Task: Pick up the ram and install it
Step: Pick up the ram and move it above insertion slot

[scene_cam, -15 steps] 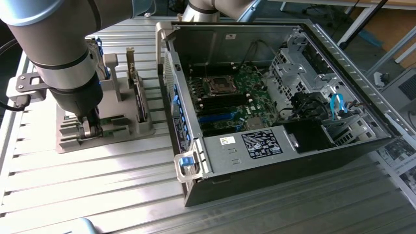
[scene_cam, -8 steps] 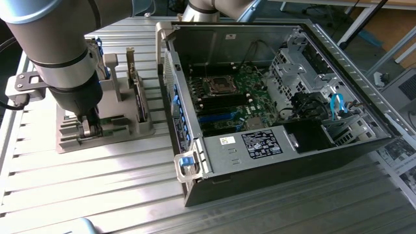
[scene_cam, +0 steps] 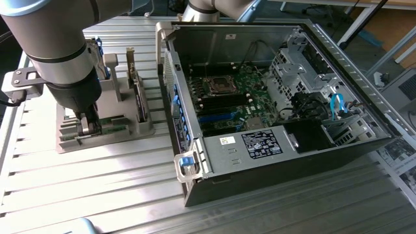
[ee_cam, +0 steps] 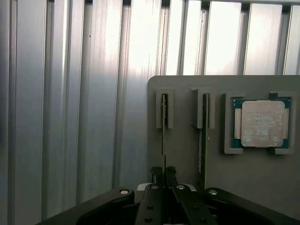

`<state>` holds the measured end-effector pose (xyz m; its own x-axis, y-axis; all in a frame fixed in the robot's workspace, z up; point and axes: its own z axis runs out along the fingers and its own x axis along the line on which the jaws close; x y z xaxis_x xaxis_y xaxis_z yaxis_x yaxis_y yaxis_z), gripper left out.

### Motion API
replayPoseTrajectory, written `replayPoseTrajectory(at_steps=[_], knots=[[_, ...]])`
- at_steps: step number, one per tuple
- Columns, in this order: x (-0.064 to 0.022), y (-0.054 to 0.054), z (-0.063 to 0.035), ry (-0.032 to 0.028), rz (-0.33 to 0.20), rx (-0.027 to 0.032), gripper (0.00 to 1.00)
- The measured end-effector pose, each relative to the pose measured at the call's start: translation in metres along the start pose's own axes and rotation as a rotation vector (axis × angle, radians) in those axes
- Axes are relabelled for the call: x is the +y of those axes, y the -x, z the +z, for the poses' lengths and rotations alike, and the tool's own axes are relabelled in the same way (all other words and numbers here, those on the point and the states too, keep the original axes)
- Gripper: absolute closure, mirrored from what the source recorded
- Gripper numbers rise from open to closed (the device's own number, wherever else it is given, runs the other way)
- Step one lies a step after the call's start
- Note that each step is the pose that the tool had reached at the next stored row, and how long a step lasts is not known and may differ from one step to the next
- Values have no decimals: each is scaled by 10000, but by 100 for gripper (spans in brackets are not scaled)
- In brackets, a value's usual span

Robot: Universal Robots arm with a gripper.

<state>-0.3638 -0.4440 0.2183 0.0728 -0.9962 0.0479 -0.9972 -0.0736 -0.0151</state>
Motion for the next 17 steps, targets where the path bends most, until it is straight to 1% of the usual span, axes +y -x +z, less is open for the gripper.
replayPoseTrajectory(at_steps=[9, 17], knots=[[-1, -5, -100, 0, 1, -1, 87], [-3, -10, -210, 0, 0, 0, 87]])
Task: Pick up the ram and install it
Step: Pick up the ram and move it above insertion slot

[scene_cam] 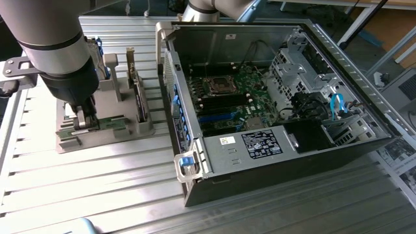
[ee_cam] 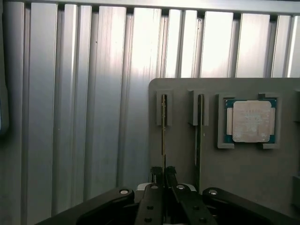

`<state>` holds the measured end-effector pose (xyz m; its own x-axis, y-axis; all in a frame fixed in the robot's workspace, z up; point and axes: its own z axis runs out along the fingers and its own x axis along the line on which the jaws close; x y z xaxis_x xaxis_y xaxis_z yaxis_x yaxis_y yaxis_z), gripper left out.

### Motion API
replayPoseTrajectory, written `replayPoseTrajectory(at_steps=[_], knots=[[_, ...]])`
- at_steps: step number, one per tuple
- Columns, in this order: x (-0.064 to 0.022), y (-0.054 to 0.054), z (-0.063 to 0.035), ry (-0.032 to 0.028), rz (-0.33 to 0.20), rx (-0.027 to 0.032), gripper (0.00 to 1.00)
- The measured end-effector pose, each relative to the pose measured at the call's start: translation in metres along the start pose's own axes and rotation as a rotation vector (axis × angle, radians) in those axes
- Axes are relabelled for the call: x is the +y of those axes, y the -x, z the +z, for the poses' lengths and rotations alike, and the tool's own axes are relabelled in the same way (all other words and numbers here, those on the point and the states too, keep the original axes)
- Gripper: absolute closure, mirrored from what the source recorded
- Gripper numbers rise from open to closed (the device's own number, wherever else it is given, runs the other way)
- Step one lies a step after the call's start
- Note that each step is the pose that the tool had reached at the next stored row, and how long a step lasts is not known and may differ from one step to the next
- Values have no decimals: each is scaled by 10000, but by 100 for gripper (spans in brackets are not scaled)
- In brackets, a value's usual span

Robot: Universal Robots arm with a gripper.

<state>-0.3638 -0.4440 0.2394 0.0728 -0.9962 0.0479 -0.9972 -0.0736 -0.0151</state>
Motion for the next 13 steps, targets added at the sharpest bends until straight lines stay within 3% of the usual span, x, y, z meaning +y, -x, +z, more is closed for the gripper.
replayPoseTrajectory(at_steps=[13], knots=[[-2, -7, -147, -1, 0, -1, 87]])
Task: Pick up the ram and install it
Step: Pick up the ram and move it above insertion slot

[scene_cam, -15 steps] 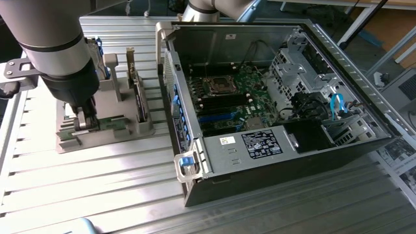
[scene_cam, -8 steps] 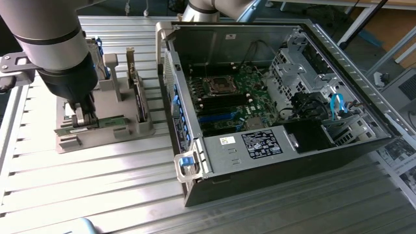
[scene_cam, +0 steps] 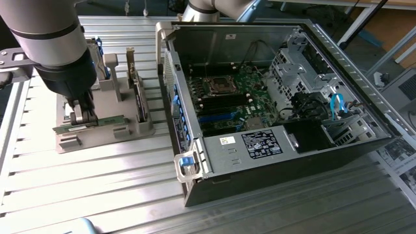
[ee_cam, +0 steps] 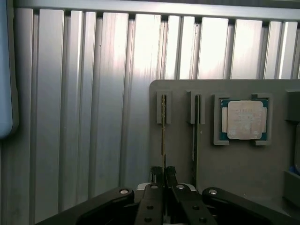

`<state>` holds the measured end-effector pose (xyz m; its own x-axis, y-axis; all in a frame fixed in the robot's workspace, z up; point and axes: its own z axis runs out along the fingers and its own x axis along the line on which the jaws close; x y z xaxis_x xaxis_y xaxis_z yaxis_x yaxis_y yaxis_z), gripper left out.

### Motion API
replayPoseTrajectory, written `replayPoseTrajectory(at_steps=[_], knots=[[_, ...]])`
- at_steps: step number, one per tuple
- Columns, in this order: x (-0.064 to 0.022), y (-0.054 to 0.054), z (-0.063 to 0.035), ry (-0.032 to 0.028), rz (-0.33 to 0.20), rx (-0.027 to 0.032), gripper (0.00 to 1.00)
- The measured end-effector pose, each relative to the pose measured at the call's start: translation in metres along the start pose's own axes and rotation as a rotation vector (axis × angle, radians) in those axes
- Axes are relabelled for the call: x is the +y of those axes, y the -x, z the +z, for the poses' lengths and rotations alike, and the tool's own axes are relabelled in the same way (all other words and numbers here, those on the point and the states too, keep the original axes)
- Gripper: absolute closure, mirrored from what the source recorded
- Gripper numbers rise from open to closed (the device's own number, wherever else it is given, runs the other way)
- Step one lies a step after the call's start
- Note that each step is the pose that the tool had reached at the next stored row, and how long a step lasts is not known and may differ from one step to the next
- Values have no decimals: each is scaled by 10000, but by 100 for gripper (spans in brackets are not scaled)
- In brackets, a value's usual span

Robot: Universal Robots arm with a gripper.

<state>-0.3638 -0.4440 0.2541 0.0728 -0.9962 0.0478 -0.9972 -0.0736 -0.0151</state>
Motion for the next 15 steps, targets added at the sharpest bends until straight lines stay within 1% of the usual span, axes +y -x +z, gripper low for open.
replayPoseTrajectory(at_steps=[15], knots=[[-1, -5, -97, 1, 0, 1, 87]])
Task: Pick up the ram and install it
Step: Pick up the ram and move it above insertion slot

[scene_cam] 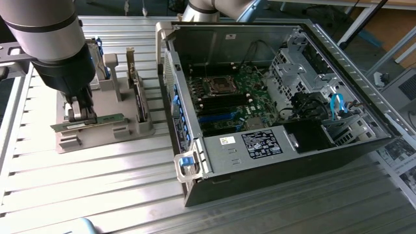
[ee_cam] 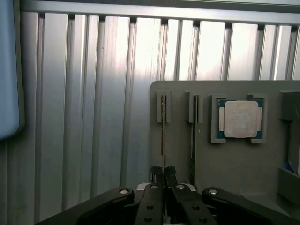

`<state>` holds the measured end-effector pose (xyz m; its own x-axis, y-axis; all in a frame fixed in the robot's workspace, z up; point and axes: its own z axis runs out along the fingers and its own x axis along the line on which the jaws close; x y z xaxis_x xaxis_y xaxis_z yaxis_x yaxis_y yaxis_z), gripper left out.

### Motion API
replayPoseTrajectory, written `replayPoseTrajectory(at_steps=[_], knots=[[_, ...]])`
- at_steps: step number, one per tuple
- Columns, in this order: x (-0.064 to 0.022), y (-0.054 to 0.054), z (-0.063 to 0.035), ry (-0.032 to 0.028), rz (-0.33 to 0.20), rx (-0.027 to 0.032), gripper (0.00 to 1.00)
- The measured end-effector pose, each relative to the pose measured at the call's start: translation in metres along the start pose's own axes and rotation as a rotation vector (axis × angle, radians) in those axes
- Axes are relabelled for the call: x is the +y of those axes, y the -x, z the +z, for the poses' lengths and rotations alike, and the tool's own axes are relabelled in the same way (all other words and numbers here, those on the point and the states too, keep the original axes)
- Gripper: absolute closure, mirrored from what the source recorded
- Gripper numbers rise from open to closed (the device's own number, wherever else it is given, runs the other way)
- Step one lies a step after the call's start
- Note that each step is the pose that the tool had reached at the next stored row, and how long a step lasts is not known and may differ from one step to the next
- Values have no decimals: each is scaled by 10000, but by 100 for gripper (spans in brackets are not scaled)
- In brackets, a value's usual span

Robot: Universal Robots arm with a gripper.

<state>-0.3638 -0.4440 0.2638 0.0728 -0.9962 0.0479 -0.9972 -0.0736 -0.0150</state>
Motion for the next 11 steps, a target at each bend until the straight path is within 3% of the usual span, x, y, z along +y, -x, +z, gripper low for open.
replayPoseTrajectory(at_steps=[11], knots=[[-2, -5, -109, -1, 0, -1, 87]])
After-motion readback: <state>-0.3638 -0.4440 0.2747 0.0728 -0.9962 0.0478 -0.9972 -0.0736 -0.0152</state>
